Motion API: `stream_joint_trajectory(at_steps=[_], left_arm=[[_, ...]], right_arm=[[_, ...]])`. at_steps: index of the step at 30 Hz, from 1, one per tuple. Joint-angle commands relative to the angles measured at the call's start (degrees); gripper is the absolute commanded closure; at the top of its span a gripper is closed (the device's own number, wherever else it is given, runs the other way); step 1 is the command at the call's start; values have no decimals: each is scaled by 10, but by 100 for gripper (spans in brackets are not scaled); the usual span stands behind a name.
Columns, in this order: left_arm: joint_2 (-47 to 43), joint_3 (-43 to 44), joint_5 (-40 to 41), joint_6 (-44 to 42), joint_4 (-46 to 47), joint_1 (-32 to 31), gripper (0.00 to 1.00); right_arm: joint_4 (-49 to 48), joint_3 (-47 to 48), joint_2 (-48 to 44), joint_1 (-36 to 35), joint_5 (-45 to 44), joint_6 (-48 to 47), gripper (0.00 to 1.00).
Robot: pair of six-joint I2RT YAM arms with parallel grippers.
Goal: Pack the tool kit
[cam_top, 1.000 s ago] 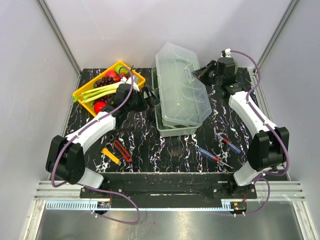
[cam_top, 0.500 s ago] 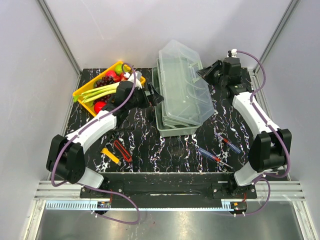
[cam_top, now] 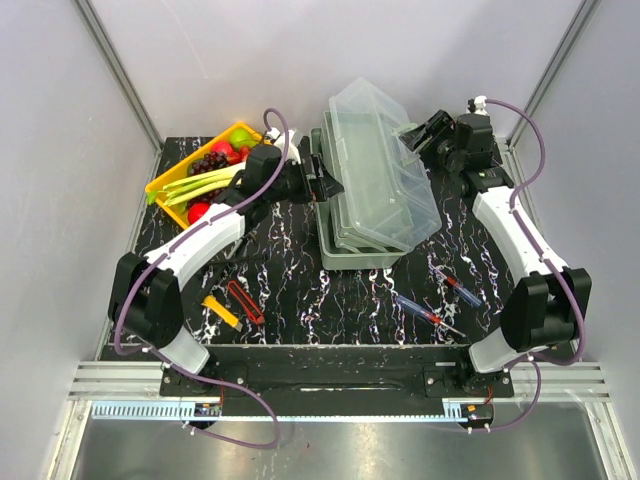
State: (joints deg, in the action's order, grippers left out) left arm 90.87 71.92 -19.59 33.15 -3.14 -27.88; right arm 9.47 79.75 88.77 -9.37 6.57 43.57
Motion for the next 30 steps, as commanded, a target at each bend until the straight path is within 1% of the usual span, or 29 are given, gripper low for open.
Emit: stream_joint_trajectory(at_steps=[1, 4, 6, 8, 13, 16, 19, 22, 23, 28, 30], left_arm=[[0, 36, -23, -19, 32, -7, 1], [2, 37, -25, -22, 32, -9, 1], [6, 38, -28, -24, 32, -9, 1], [11, 41, -29, -26, 17, -9, 1], [13, 38, -28, -28, 17, -9, 1], [14, 36, -28, -29, 16, -9, 1], [20, 30, -33, -26, 25, -9, 1], [30, 23, -47, -18, 29, -9, 1], [33, 20, -52, -14, 46, -9, 1], [46, -1, -62, 3, 88, -9, 1], [50, -6, -62, 5, 97, -9, 4]], right_arm=[[-5, 19, -34, 1, -4, -49, 27], [4, 29, -41, 1, 2, -80, 20], [16, 39, -47, 1, -1, -102, 17], [43, 54, -53, 0, -20, -125, 15], [120, 93, -66, -1, -88, -188, 11], [139, 115, -77, -14, -124, -233, 11], [149, 134, -85, -52, -156, -291, 10], [149, 145, -86, -113, -159, -360, 10], [150, 146, -84, -133, -156, -378, 10], [151, 139, -73, -200, -144, -433, 10], [157, 141, -67, -230, -167, -473, 10]])
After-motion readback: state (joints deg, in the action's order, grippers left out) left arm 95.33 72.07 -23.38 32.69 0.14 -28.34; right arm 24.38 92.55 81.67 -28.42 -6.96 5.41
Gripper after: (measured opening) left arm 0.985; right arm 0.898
